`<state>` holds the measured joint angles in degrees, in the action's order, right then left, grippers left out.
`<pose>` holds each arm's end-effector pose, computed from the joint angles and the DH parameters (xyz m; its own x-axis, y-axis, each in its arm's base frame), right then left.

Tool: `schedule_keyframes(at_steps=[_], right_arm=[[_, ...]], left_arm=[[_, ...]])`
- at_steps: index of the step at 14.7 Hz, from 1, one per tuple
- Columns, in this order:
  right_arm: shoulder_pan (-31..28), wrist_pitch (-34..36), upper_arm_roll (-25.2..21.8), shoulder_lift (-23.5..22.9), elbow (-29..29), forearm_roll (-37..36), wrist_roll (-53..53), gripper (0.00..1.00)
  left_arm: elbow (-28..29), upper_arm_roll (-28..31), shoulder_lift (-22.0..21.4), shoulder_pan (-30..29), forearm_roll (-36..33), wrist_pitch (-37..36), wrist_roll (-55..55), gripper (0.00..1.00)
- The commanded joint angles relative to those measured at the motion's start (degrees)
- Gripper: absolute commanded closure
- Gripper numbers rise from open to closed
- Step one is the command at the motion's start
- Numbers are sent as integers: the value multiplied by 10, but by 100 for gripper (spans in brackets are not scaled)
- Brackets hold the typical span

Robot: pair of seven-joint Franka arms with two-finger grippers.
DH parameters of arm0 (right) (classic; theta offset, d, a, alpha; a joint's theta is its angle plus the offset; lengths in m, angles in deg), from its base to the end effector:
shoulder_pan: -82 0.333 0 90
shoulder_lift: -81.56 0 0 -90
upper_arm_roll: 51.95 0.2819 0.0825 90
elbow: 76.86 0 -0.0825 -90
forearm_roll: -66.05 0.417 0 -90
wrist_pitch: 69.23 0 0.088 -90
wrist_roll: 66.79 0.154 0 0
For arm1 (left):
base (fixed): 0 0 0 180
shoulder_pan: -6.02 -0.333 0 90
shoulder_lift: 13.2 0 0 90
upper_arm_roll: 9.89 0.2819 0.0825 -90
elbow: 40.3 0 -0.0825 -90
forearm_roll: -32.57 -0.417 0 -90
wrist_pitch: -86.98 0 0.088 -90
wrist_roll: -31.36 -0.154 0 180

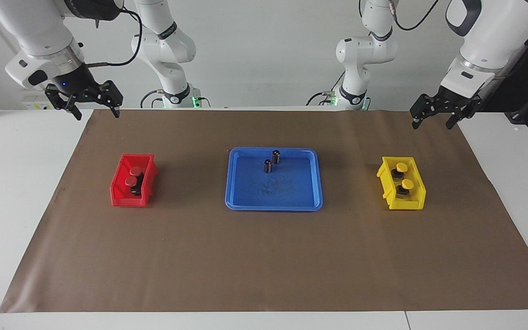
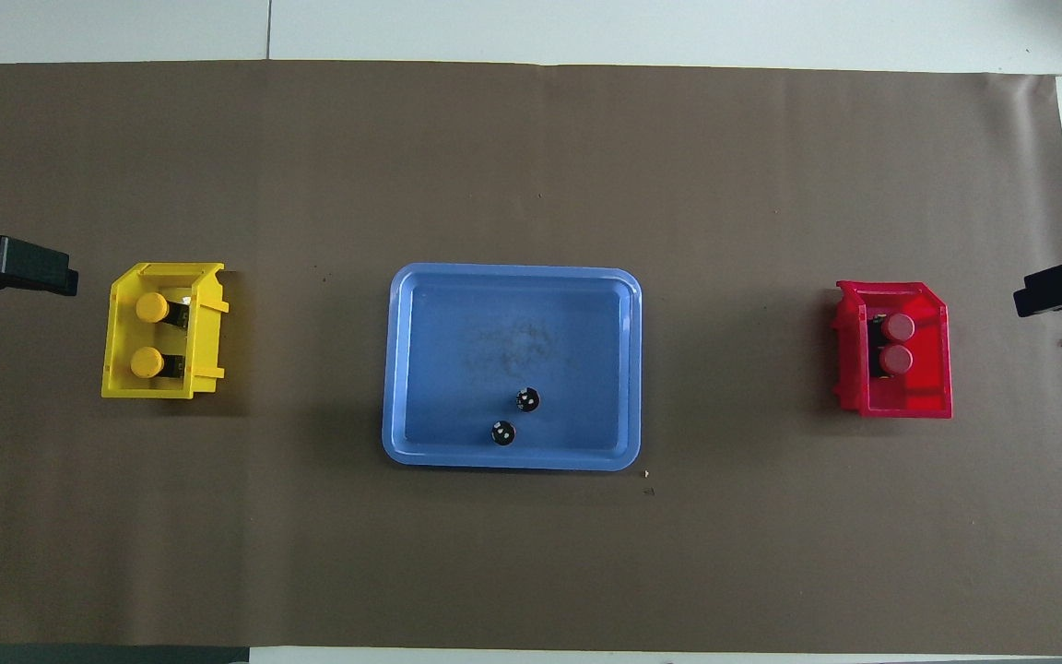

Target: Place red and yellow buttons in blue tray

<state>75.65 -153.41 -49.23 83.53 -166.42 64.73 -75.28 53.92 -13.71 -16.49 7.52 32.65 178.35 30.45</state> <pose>0.5633 -0.0391 0.5586 0.9946 0.0823 -0.0625 0.0835 -0.9964 0.0156 0.5711 -0.0541 0.5415 0.9941 -0.1084 0.0075 -0.1084 -0.9941 -0.0025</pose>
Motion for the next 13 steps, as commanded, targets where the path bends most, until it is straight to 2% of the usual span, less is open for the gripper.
schedule_keyframes(at_steps=[1,10,11,13], right_arm=[[-4,8,4,1,6,8,3,0],[-6,-6,4,14,-25,9,-8,0],[-4,-39,4,22,-52,10,-11,1],[8,-127,4,52,-141,10,-11,10]], left_arm=[[3,0,-9,-3,-4,-11,-2,0],[3,0,-10,-3,-4,-11,-2,0],[3,0,-9,-3,-4,-11,-2,0],[3,0,-9,-3,-5,-11,-2,0]])
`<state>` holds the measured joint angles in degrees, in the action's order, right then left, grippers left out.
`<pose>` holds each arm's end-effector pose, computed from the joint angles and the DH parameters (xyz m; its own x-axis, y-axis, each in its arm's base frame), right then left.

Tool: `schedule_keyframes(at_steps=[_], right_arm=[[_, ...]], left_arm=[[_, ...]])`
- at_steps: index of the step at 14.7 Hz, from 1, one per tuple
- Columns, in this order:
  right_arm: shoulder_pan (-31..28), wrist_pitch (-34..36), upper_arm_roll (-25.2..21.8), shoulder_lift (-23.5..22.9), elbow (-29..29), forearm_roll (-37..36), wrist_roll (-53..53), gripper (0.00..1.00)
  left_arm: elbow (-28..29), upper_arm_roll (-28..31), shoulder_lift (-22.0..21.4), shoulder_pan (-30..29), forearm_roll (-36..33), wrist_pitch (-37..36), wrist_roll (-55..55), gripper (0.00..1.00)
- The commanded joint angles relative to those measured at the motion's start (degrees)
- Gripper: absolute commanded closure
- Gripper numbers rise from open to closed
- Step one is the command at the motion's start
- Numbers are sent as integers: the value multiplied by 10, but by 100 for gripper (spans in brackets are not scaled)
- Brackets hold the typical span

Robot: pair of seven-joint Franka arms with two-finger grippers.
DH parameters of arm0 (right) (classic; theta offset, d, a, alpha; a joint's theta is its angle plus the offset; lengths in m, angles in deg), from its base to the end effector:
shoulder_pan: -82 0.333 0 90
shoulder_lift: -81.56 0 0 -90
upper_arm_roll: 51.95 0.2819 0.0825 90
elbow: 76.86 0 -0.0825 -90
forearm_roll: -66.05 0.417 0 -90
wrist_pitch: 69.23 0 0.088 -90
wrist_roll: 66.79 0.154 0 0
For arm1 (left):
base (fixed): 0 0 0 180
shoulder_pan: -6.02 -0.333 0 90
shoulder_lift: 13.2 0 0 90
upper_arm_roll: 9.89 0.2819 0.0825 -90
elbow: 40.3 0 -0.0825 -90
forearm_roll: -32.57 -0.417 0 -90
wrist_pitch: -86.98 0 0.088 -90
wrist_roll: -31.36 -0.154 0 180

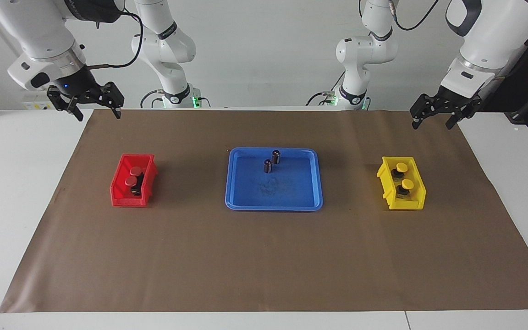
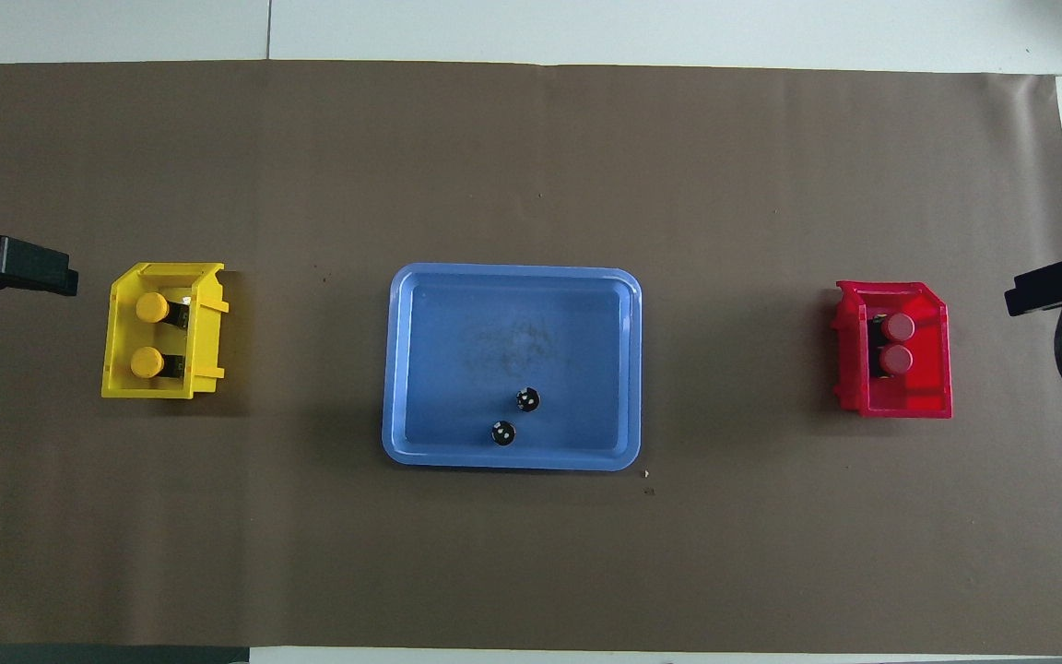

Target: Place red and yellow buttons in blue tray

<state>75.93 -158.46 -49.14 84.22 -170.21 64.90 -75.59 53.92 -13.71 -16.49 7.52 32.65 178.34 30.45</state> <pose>0.5703 -0.0352 0.5397 0.9950 0.0961 -0.0286 0.0967 -0.9951 0.0182 0.5711 -0.0541 0.5415 0.9941 -0.1084 0.0073 -0.1084 -0.9941 -0.0025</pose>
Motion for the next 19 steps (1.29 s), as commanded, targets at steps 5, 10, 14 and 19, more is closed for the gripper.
schedule_keyframes(at_steps=[5,10,14,19], right_arm=[[-5,-228,3,23,-223,8,-13,23],[-23,-313,2,-40,-244,8,-16,25],[-30,-385,3,-58,-283,8,-18,30],[-36,-409,3,-77,-303,9,-20,31]], left_arm=[[3,0,-9,-3,-4,-11,-2,0],[3,0,-10,-3,-4,-11,-2,0],[3,0,-9,-3,-4,-11,-2,0],[3,0,-9,-3,-4,-11,-3,0]])
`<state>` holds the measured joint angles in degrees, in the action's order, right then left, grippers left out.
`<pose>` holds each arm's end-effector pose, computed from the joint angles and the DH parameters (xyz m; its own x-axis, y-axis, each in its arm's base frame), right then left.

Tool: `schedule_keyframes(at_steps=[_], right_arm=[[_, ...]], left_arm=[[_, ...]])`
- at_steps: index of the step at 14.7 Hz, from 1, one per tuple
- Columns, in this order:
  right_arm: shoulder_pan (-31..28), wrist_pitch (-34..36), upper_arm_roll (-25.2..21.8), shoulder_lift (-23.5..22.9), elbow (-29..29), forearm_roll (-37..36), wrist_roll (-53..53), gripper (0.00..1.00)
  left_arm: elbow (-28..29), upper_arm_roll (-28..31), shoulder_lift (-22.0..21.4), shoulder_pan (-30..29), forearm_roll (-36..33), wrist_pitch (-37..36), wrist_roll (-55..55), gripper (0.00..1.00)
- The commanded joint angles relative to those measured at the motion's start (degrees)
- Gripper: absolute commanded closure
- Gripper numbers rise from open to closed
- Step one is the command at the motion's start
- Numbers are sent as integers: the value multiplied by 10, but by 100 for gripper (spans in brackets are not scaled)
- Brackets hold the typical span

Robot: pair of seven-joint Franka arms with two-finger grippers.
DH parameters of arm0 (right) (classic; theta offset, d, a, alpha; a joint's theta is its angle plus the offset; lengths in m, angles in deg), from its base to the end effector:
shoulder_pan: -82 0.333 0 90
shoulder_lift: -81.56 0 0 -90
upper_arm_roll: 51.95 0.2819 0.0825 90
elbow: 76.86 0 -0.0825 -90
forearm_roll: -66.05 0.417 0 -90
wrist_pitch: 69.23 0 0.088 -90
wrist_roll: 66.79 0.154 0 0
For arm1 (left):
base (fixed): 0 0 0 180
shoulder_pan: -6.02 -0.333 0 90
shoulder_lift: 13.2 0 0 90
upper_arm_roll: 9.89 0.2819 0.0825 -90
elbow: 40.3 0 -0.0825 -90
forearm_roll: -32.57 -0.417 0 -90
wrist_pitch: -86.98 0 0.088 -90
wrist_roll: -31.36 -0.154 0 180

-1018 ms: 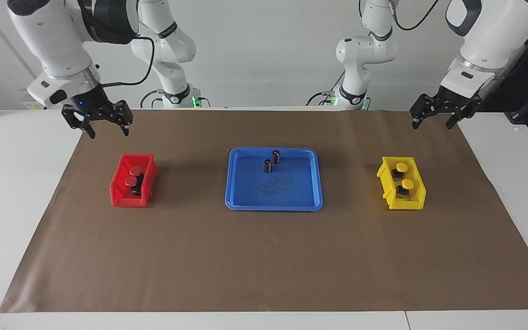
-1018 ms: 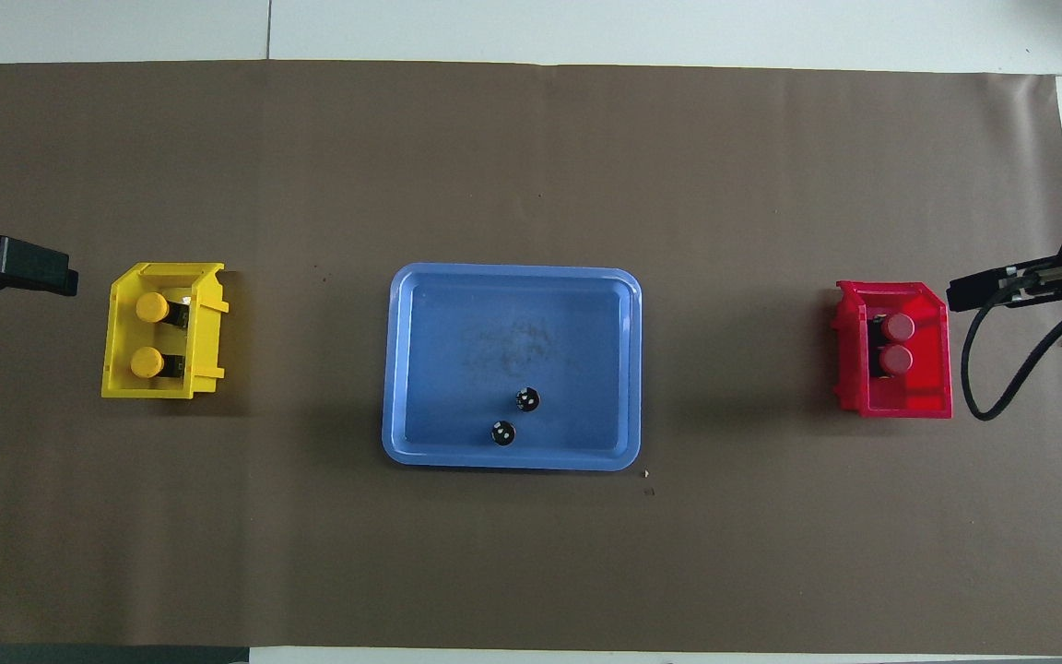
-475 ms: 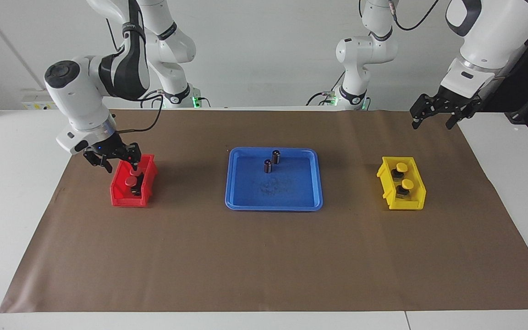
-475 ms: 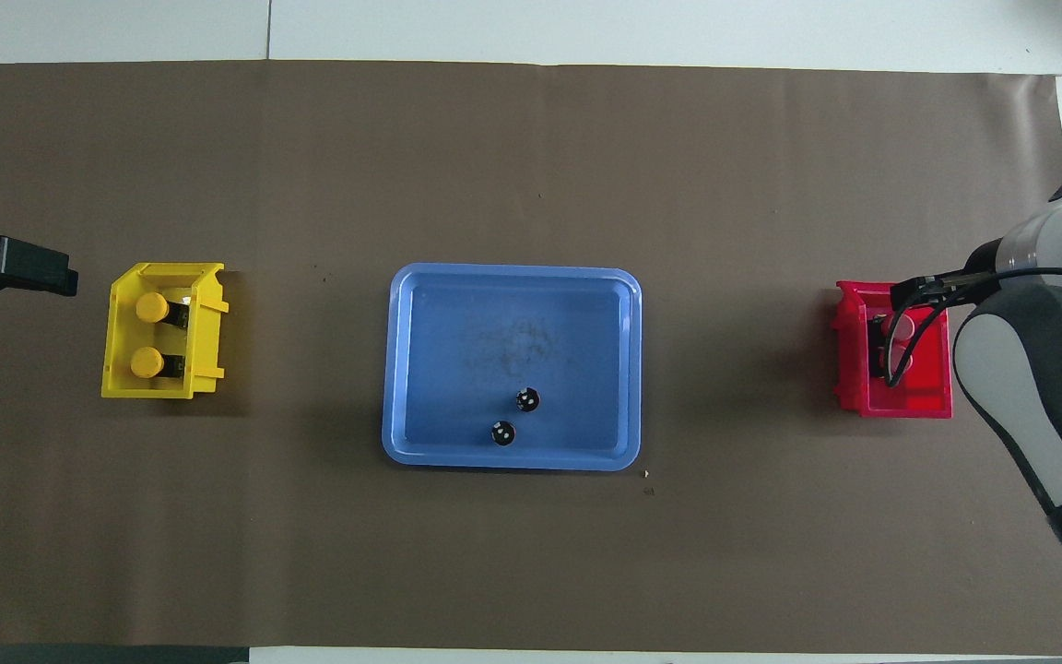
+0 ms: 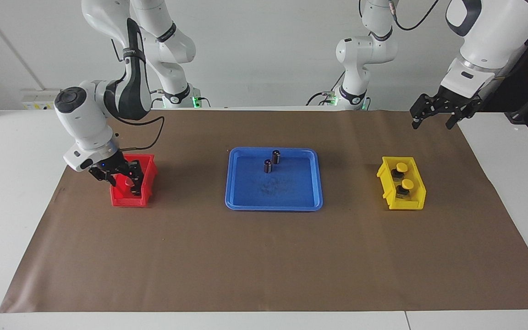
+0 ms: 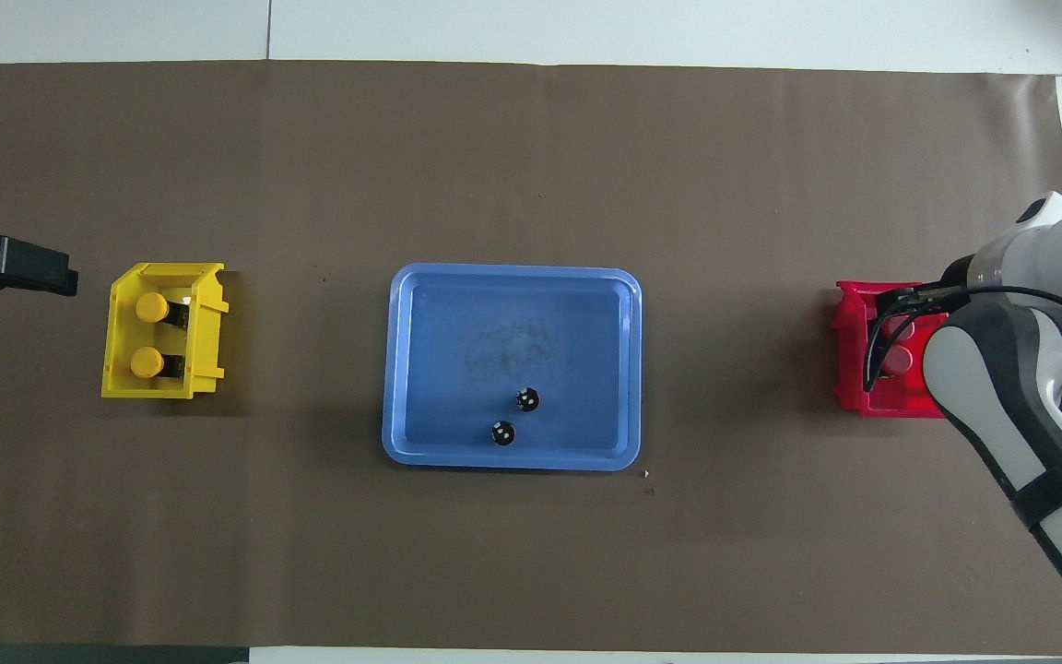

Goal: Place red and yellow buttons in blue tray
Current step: 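Grasp a red button from the red bin with the right gripper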

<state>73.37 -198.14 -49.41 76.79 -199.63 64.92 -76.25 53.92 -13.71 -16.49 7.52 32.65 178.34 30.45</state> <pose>0.5749 -0.0625 0.2666 0.9972 0.0709 0.0216 0.0706 -0.9974 0.0157 0.5711 -0.0541 0.5415 0.9941 -0.1084 0.0073 -0.1084 -0.9941 -0.0025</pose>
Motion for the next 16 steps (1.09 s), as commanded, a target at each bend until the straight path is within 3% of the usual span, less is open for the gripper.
schedule_keyframes(at_steps=[1,7,10,11,14,16], right_arm=[[-9,-12,5,-2,-9,9,-14,31],[-9,-18,4,5,-33,12,-19,31],[-10,-33,4,9,-48,11,-22,37],[-11,-34,4,9,-49,12,-28,45],[-10,-24,4,7,-39,11,-38,88],[-8,29,4,-4,16,1,-52,89]], left_arm=[[3,0,-9,-3,-4,-11,-2,0],[3,-1,-10,-3,-4,-11,1,0],[3,-4,-10,4,-4,-13,0,0],[3,-3,-10,4,-4,-14,0,0],[4,0,-12,-4,-4,-19,0,0],[13,0,-16,-12,-5,-17,2,0]])
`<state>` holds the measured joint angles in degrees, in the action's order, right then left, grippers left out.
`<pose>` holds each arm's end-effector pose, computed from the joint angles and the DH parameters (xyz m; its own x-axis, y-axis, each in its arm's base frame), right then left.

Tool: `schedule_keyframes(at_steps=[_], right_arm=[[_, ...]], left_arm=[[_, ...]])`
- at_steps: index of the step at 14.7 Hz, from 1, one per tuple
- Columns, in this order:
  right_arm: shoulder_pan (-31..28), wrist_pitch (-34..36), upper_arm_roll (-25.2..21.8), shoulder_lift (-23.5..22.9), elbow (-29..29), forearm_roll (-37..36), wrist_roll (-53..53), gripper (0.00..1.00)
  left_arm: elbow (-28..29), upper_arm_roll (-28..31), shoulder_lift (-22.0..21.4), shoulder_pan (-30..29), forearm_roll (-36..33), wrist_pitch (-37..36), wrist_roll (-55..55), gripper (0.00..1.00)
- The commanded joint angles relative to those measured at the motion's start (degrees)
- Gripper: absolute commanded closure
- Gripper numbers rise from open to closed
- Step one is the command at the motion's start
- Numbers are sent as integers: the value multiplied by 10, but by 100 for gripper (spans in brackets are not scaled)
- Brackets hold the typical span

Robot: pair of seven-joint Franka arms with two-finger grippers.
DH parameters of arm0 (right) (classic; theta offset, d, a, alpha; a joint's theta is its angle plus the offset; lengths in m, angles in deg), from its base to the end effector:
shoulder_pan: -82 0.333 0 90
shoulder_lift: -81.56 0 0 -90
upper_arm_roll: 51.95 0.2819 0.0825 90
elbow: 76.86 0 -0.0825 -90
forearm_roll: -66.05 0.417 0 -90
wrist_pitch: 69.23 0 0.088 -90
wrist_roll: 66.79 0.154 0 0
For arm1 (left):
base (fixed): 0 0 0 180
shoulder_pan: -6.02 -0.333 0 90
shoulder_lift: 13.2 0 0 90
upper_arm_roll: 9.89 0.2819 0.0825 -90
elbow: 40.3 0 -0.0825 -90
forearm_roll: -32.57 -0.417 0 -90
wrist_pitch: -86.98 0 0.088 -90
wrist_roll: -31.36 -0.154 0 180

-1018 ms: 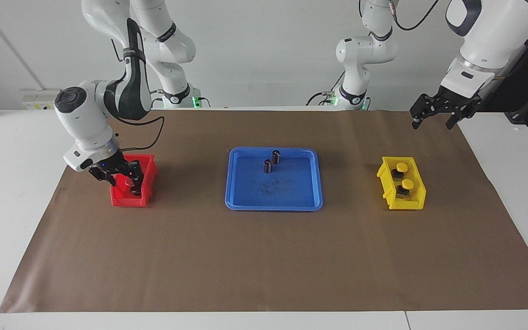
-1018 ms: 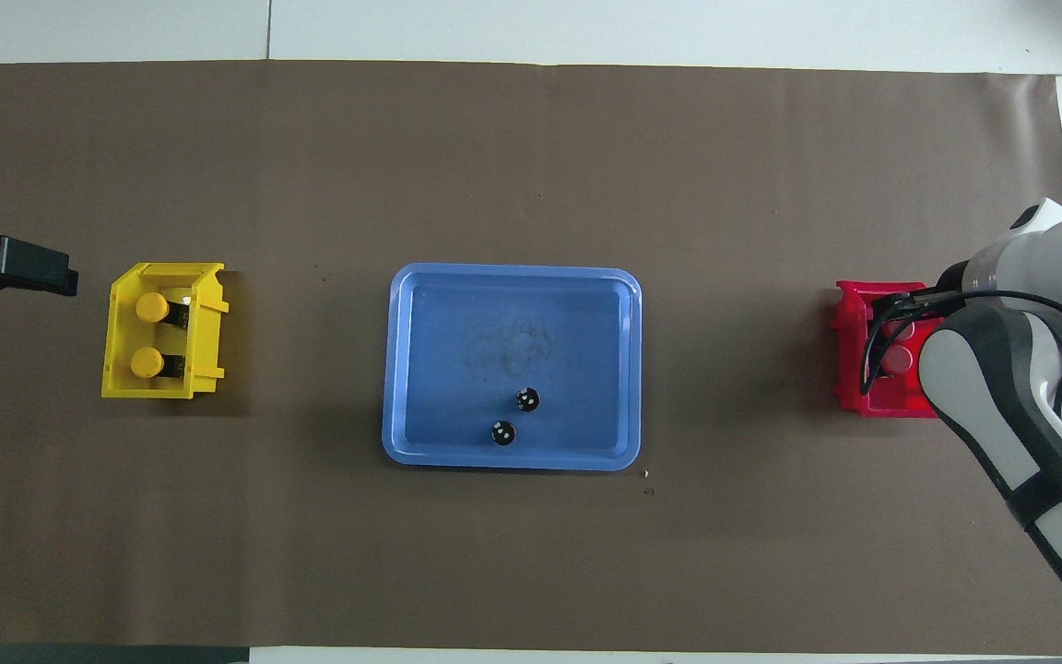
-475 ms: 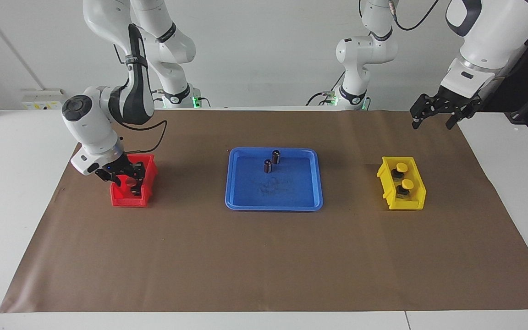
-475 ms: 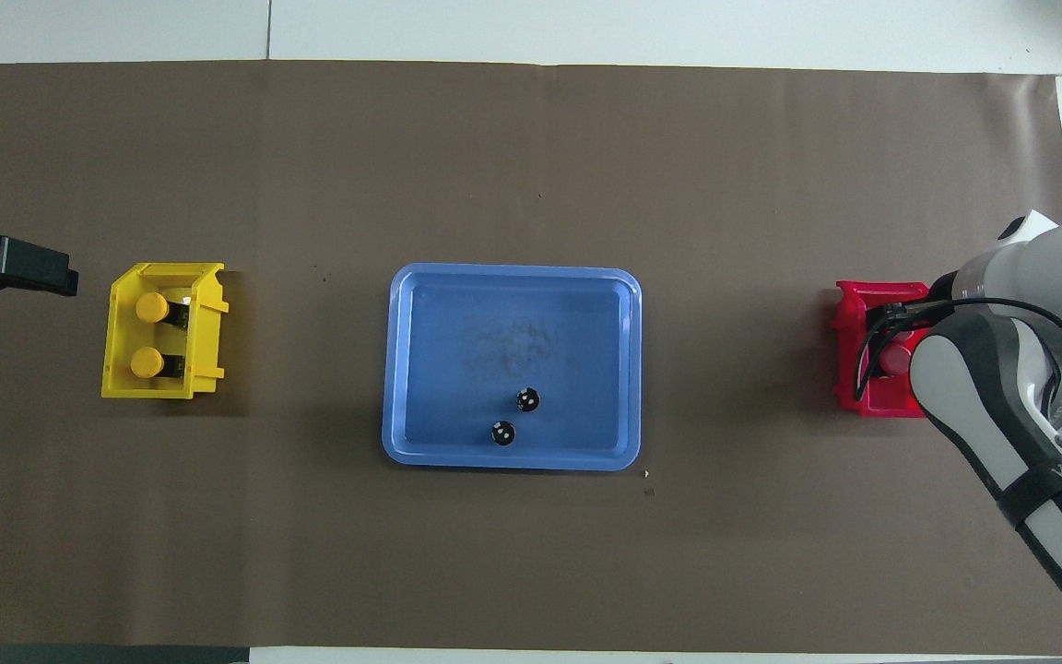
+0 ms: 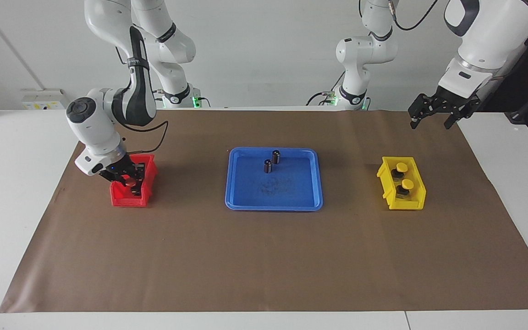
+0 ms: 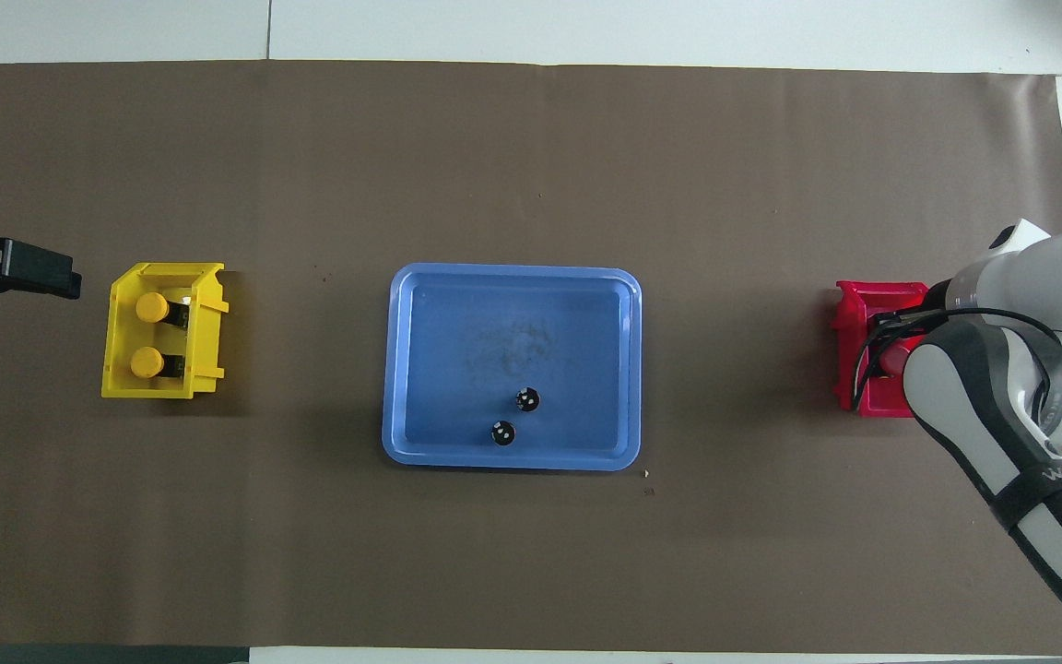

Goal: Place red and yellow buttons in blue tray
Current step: 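Grasp a red button from the red bin with the right gripper, then carry the red button into the blue tray while the left gripper reaches the yellow bin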

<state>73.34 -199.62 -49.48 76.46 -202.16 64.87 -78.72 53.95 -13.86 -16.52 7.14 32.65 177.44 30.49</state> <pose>0.5628 -0.0621 0.2450 0.9936 0.1131 -0.0026 0.1131 -0.9935 0.0116 0.5687 -0.0516 0.5401 0.9946 -0.1037 -0.0084 -0.1037 -0.9946 -0.0025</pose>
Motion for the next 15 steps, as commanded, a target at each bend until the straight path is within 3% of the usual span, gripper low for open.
schedule_keyframes(at_steps=[1,5,8,10,13,15], right_arm=[[-7,96,4,-17,94,1,-30,89],[39,259,7,-38,253,0,-10,89],[124,328,7,-63,340,1,126,89],[202,318,8,-76,363,4,257,91],[313,220,8,-91,338,9,450,96],[348,183,8,-115,334,10,493,96]], left_arm=[[12,0,-15,-9,-5,-8,5,0],[29,0,-19,-9,-9,16,23,0],[127,0,-40,-9,-10,133,18,0],[167,1,-26,-17,-10,196,17,1],[204,0,10,-31,-10,279,18,12],[208,0,37,-32,-10,302,20,22]])
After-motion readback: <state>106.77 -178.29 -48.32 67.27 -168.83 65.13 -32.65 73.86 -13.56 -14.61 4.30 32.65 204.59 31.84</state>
